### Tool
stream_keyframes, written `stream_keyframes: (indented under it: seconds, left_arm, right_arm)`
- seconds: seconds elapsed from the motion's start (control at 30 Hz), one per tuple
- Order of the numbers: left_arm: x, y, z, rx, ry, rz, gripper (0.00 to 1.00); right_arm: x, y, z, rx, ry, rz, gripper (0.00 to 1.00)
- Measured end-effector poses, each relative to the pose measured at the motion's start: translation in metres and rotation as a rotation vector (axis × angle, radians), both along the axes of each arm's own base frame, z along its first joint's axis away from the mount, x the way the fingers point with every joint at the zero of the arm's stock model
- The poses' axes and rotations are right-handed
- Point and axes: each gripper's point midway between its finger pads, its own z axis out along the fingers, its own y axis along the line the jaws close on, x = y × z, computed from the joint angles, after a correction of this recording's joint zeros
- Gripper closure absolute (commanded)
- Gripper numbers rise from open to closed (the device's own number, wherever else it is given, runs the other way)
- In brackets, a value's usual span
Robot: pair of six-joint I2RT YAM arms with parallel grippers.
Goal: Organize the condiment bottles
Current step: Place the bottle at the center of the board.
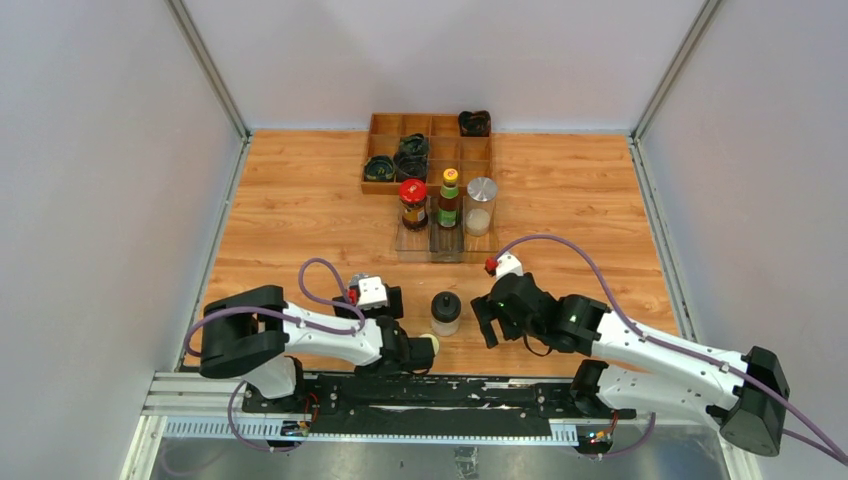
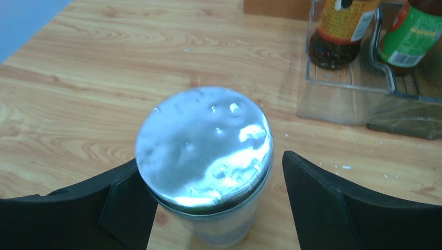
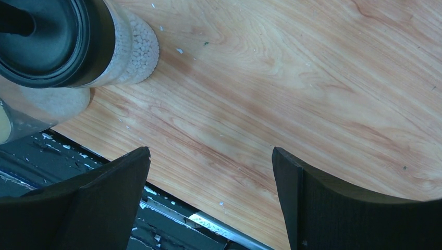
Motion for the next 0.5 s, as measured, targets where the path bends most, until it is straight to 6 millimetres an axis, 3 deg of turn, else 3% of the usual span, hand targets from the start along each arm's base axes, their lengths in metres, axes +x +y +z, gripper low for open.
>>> stream_keyframes:
  seconds: [0.27,0.5]
  left_arm:
    - [-0.012,-0.001,-0.015,-0.010,0.080,-0.011,0.08]
    - [-0.013,0.001,-0.006,-0.018,0.097,-0.020,0.08]
  right_arm:
    - [-0.002,0.004,-0.002,-0.002,0.007,0.014,0.07]
    - [-0.002,0.006,-0.002,0.002,0.006,0.018,0.07]
